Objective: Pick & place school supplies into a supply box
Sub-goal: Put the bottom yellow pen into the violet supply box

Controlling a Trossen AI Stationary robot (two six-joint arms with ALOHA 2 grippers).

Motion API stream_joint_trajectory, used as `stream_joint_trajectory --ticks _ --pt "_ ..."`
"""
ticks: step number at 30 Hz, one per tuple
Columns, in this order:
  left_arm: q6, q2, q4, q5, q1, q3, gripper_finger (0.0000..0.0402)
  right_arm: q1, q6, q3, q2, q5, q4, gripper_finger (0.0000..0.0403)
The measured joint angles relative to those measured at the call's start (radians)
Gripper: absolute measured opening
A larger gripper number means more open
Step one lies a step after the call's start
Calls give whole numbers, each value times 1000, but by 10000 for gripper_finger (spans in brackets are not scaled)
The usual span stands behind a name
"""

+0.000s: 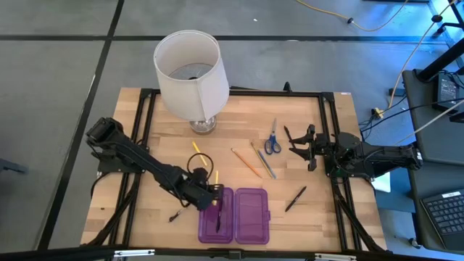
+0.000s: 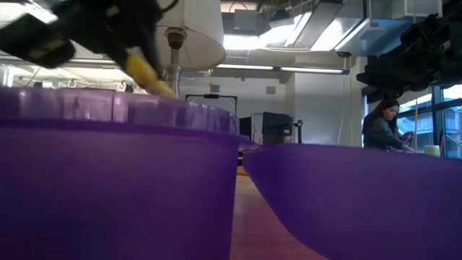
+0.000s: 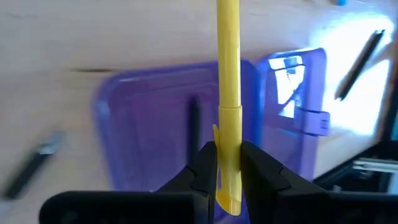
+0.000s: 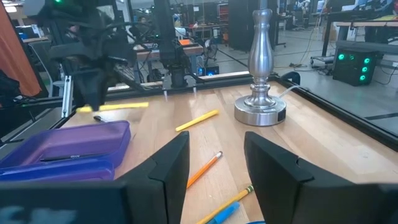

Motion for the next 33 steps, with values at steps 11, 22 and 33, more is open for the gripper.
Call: stream_joint_trajectory --ticks 11,22,33 --pt "-92 92 149 20 -59 -1 39 0 1 0 0 0 0 158" --pt "-253 174 205 8 -128 5 39 0 1 0 0 0 0 158" --pt "-244 239 236 86 -110 16 68 0 1 0 0 -9 -2 158"
